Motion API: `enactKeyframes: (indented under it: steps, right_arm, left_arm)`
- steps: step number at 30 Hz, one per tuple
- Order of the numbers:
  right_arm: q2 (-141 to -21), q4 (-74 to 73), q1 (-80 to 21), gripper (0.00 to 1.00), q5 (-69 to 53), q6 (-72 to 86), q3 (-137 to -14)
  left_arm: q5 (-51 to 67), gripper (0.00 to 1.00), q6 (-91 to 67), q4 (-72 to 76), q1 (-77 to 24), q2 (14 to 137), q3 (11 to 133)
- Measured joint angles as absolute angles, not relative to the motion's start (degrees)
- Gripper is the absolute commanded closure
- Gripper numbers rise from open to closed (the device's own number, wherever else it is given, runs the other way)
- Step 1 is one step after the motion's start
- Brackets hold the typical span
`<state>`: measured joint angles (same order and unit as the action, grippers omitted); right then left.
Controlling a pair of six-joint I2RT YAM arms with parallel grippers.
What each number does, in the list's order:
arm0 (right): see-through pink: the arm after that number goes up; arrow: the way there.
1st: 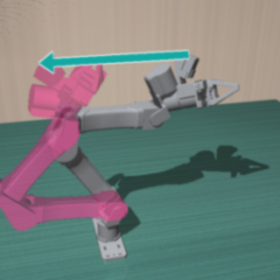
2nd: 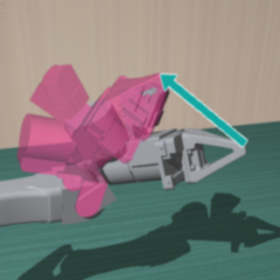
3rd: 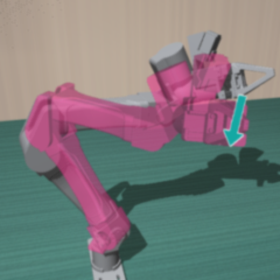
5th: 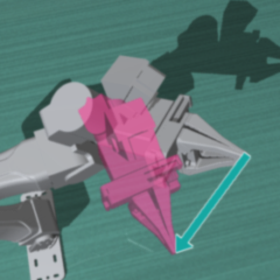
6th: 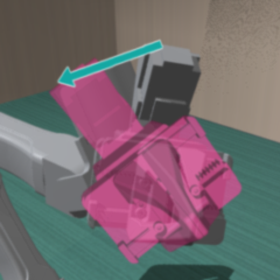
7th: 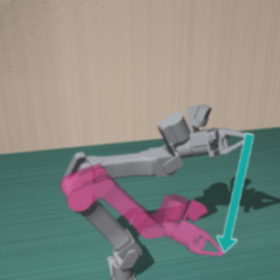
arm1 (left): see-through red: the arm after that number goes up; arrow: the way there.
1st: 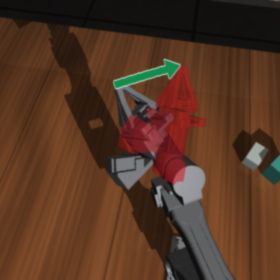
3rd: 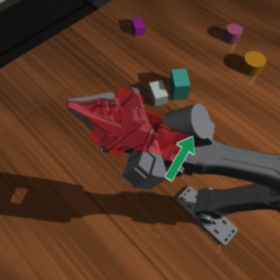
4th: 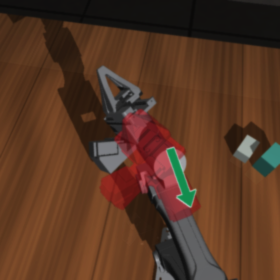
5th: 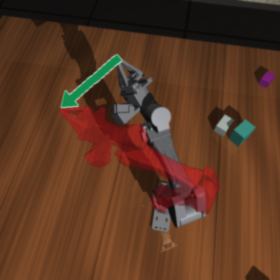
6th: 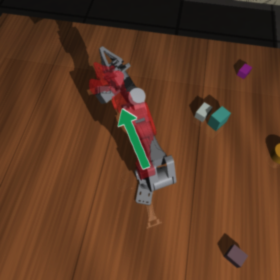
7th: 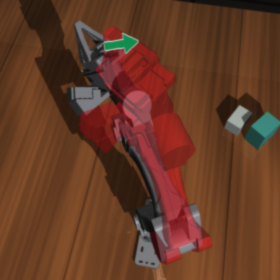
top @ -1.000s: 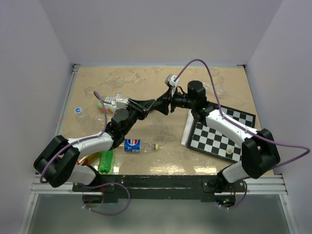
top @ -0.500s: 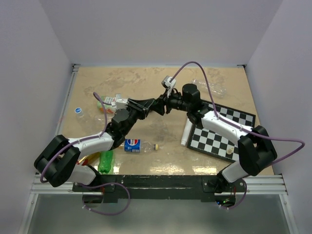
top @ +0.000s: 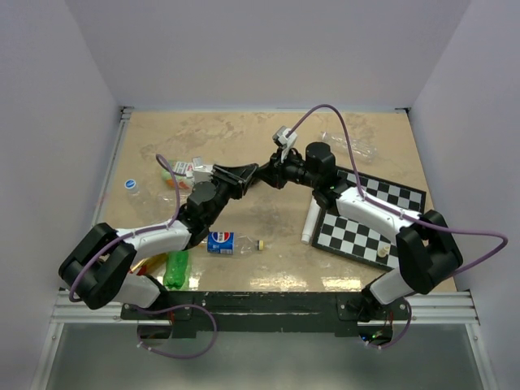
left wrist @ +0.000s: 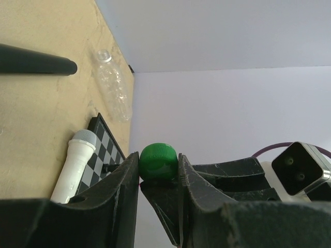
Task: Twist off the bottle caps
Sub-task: Place the bottle cap at the center of the board.
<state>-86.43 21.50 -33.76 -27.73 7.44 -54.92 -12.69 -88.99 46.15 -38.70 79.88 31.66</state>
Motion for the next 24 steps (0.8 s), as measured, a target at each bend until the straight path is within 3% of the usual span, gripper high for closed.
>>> enactKeyframes:
  steps: [3,8,12,15,24]
  right_arm:
    - [-86.3,21.5,-33.8,0.96,-27.7,7.4,-54.9]
    - [-86.1,21.5,-33.8,0.97,-27.8,6.7,-54.9]
    - [-86.1,21.4,-33.8,0.97,-27.9,6.5,-54.9]
    - [-86.1,21.4,-33.7,0.97,-28.0,6.3,-54.9]
    - [-86.0,21.1,-30.4,0.96,-27.9,5.1,-54.9]
  left_arm:
    - [-12.7,0.87,-89.0,46.3,-38.7,79.9,31.7]
    - [-12.7,0.49,-88.8,46.7,-38.7,79.9,31.6]
    - [-12.3,0.27,-88.2,47.5,-38.8,79.5,31.5]
    - [-12.2,0.20,-87.6,47.7,-38.8,78.3,31.2]
    - [-12.3,0.16,-80.9,43.9,-37.5,73.1,31.0]
